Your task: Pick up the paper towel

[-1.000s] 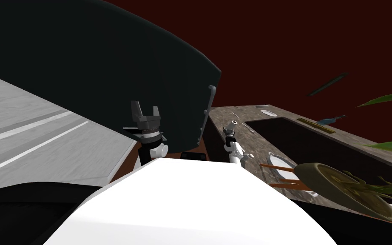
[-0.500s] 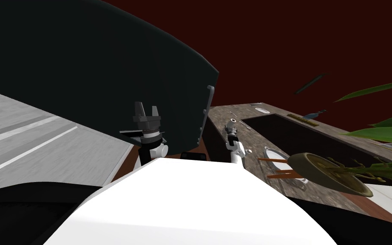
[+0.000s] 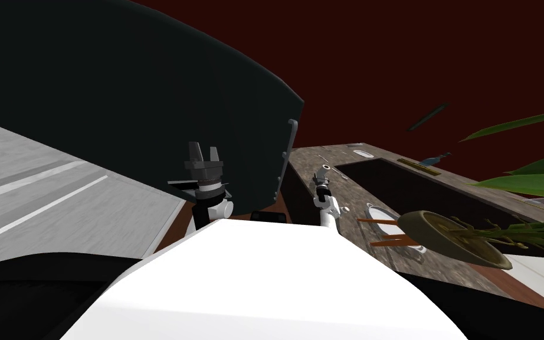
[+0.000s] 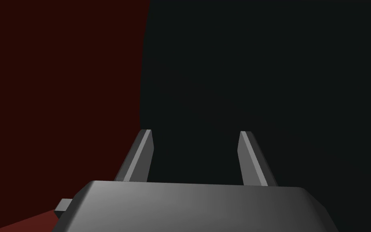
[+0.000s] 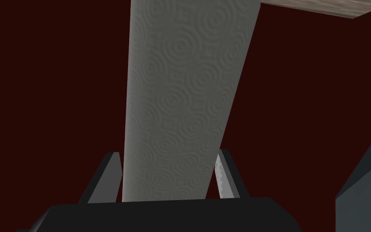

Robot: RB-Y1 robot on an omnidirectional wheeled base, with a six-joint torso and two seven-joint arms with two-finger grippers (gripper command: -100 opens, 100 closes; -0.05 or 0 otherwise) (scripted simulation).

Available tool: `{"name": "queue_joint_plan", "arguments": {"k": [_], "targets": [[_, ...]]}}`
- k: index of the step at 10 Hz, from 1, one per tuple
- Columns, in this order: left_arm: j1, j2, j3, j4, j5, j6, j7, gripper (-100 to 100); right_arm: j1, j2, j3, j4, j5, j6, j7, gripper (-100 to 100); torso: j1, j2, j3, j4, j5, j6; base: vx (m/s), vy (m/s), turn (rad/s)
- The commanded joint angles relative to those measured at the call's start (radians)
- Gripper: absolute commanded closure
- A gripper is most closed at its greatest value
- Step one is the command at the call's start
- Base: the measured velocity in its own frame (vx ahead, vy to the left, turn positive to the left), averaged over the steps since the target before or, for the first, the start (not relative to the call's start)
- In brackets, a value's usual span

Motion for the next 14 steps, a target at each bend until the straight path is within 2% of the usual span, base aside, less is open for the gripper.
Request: {"name": "queue_joint_plan", "arguments": {"k": [1, 3, 4, 5, 6, 7, 8, 9, 10, 11, 12, 13, 14], "targets": [[0.000, 0.000, 0.000, 0.000, 0.000, 0.000, 0.000, 0, 0.000, 0.000, 0.000, 0.000, 0.000, 0.000, 0.000, 100, 0.000, 0.000, 0.000, 0.000, 0.000, 0.000, 0.000, 0.000, 0.000], [0.000, 0.000, 0.000, 0.000, 0.000, 0.000, 0.000, 0, 0.000, 0.000, 0.000, 0.000, 0.000, 0.000, 0.001, 100, 0.000, 0.000, 0.000, 0.000, 0.000, 0.000, 0.000, 0.000, 0.000], [0.000, 0.000, 0.000, 0.000, 0.000, 0.000, 0.000, 0, 0.000, -0.001, 0.000, 0.000, 0.001, 0.000, 0.001, 0, 0.000, 0.000, 0.000, 0.000, 0.000, 0.000, 0.000, 0.000, 0.000], [0.000, 0.000, 0.000, 0.000, 0.000, 0.000, 0.000, 0, 0.040, 0.009, 0.050, -0.040, 0.051, 0.050, -0.049, 100, 0.000, 0.000, 0.000, 0.000, 0.000, 0.000, 0.008, -0.052, 0.227], [0.000, 0.000, 0.000, 0.000, 0.000, 0.000, 0.000, 0, 0.040, 0.009, 0.050, -0.040, 0.078, 0.073, -0.071, 100, -0.002, -0.001, -0.001, 0.000, -0.001, -0.003, 0.014, -0.069, 0.170], [0.000, 0.000, 0.000, 0.000, 0.000, 0.000, 0.000, 0, 0.040, 0.009, 0.050, -0.040, 0.090, 0.073, -0.085, 100, -0.004, -0.002, -0.001, -0.001, -0.001, -0.001, 0.012, -0.036, -0.013], [0.000, 0.000, 0.000, 0.000, 0.000, 0.000, 0.000, 0, 0.081, 0.018, 0.096, -0.082, 0.129, 0.114, -0.119, 100, -0.003, -0.002, -0.001, -0.001, -0.001, 0.000, 0.002, -0.076, 0.110], [0.000, 0.000, 0.000, 0.000, 0.000, 0.000, 0.000, 0, 0.081, 0.018, 0.100, -0.082, 0.158, 0.141, -0.146, 100, -0.004, -0.001, -0.001, -0.001, -0.001, -0.001, -0.009, -0.087, 0.126], [0.000, 0.000, 0.000, 0.000, 0.000, 0.000, 0.000, 0, 0.081, 0.018, 0.100, -0.082, 0.185, 0.148, -0.175, 100, -0.005, -0.003, -0.002, -0.002, -0.003, -0.002, -0.011, -0.040, 0.060], [0.000, 0.000, 0.000, 0.000, 0.000, 0.000, 0.000, 0, 0.122, 0.027, 0.150, -0.124, 0.218, 0.191, -0.204, 100, -0.005, -0.004, -0.004, -0.004, -0.003, 0.000, -0.004, -0.073, 0.166], [0.000, 0.000, 0.000, 0.000, 0.000, 0.000, 0.000, 0, 0.122, 0.027, 0.150, -0.124, 0.248, 0.216, -0.231, 100, -0.007, -0.005, -0.006, -0.006, -0.006, -0.003, -0.010, -0.088, 0.126], [0.000, 0.000, 0.000, 0.000, 0.000, 0.000, 0.000, 0, 0.122, 0.027, 0.150, -0.124, 0.281, 0.223, -0.256, 100, -0.008, -0.006, -0.007, -0.009, -0.008, -0.002, -0.010, -0.037, 0.019], [0.000, 0.000, 0.000, 0.000, 0.000, 0.000, 0.000, 0, 0.122, 0.027, 0.150, -0.124, 0.281, 0.223, -0.273, 100, -0.008, -0.007, -0.009, -0.010, -0.008, 0.001, -0.003, 0.001, -0.029]]}}
